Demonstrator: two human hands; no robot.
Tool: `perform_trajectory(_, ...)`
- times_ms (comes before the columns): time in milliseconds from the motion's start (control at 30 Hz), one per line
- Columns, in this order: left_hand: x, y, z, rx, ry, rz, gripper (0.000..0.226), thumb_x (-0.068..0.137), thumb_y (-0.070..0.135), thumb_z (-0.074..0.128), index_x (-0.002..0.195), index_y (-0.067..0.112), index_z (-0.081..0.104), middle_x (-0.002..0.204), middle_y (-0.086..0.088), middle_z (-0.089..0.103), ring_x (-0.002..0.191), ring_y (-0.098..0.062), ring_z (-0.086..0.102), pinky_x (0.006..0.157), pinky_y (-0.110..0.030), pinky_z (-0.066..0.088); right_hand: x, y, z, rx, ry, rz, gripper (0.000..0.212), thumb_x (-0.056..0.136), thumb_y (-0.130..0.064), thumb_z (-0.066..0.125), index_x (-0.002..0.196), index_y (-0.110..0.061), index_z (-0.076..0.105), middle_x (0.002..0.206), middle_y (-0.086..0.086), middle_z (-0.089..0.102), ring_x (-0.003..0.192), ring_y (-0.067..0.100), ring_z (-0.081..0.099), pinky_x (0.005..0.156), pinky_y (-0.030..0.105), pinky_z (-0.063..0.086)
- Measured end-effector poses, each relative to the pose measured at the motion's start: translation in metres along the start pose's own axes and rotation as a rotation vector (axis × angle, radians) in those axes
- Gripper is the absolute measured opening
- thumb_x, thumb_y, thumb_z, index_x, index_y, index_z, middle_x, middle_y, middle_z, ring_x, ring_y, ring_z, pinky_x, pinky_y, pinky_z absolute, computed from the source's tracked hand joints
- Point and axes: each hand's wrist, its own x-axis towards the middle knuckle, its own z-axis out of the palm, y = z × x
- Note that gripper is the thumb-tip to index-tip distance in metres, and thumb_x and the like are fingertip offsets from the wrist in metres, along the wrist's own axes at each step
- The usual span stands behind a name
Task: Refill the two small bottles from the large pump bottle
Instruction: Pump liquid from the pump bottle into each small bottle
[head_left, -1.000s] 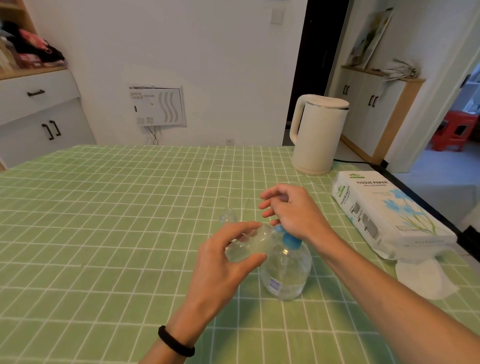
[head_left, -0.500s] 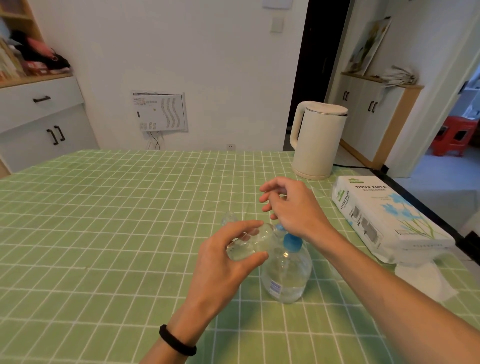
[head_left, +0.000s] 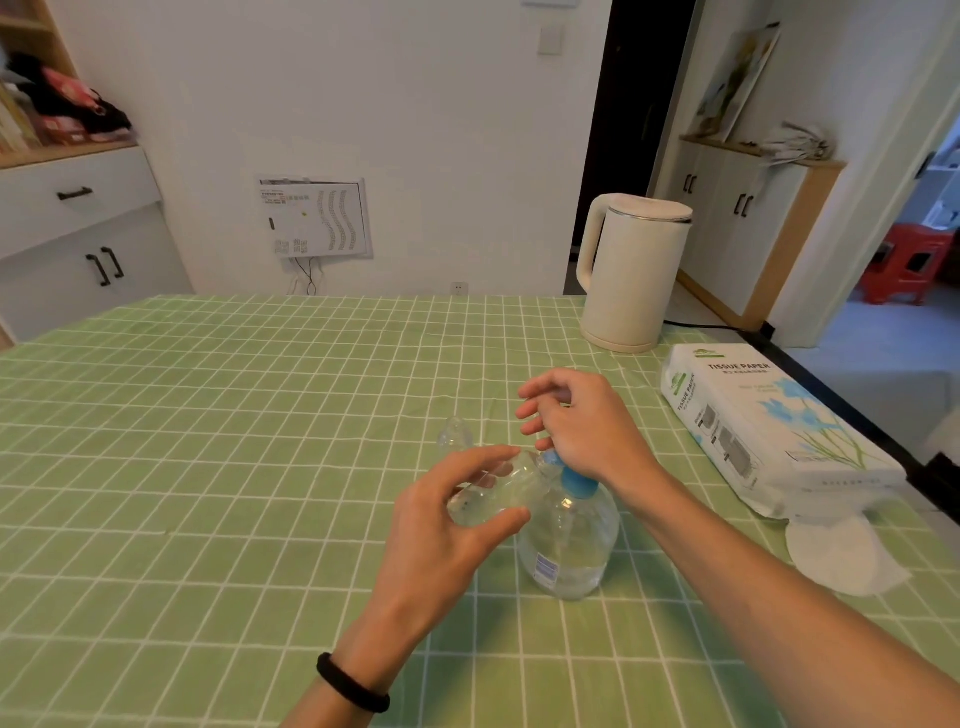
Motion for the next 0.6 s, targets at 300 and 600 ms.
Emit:
perform_trajectory(300,0.004,0.006,-0.004,0.015,0.001,0.03,0.049,0.079,0.021,0.09,0.122,0.037,0.074,0.11,0.018,0.077,0.107,-0.005,0.069,0.092,-0.01,0.049,0.004,-0.012,-0.005,-0.03,0.012,-0.059,0.023,0.104,-0.012,0.049,0.11,-0.025,0.067,0.094,-0.008,0.076,0.076,0.007,0.076,0.071,0.033,0.064)
perform_trajectory(600,0.003,0.001,-0.002,0.034,-0.01,0.025,0.049,0.078,0.019,0.09,0.121,0.035,0.074,0.111,0.018,0.077,0.108,-0.002,0.07,0.093,-0.014,0.052,0.003,0.003,0.0,-0.022,0.017,0.003,0.03,0.103,-0.005,0.045,0.107,-0.022,0.069,0.09,-0.006,0.077,0.074,0.005,0.076,0.069,0.034,0.064)
